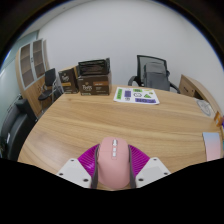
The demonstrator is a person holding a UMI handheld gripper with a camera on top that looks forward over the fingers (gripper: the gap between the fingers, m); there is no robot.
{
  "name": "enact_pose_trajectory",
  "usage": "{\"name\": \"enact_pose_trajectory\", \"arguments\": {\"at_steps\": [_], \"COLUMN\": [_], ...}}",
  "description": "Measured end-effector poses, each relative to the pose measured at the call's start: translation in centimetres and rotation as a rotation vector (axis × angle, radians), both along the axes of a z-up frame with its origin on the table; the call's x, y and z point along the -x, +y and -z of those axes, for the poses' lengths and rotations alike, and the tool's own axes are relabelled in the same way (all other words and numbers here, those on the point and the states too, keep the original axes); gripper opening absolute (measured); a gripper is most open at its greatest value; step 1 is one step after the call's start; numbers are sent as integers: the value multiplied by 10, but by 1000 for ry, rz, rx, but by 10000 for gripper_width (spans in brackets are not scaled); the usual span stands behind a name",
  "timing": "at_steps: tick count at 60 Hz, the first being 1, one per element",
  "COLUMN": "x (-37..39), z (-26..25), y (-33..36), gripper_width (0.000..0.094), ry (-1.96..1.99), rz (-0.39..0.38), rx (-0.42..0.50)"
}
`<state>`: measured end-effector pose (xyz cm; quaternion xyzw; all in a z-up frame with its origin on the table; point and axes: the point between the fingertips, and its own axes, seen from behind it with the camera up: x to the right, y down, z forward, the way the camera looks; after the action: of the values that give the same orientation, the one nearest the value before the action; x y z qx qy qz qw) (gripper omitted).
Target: Arrange mouse
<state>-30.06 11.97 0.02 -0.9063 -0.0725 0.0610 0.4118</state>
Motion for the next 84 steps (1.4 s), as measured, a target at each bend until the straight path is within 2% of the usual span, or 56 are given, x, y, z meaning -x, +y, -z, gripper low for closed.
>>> {"name": "enact_pose_trajectory", "arguments": {"at_steps": [8, 14, 21, 28, 35, 42, 50, 57, 69, 71, 78, 81, 84], "x": [2, -18, -89, -189, -302, -398, -458, -475, -472, -473, -473, -473, -473], "z": [-74, -143, -206, -230, -208, -154, -81, -39, 3, 1, 4, 4, 6], "y": [-10, -17, -20, -23, -23, -20, -19, -23, -31, -28, -30, -30, -31], "gripper_width": [435, 433, 435, 434, 433, 431, 429, 430, 434, 433, 438, 441, 501], "ry": [13, 38, 19, -42, -118, -143, -102, -66, 13, 16, -32, -22, -6], "rz": [4, 36, 115, 181, 244, 281, 269, 236, 214, 210, 157, 160, 166], "rx": [-116, -201, -271, -300, -277, -210, -93, -25, 44, 16, 21, 25, 37]}}
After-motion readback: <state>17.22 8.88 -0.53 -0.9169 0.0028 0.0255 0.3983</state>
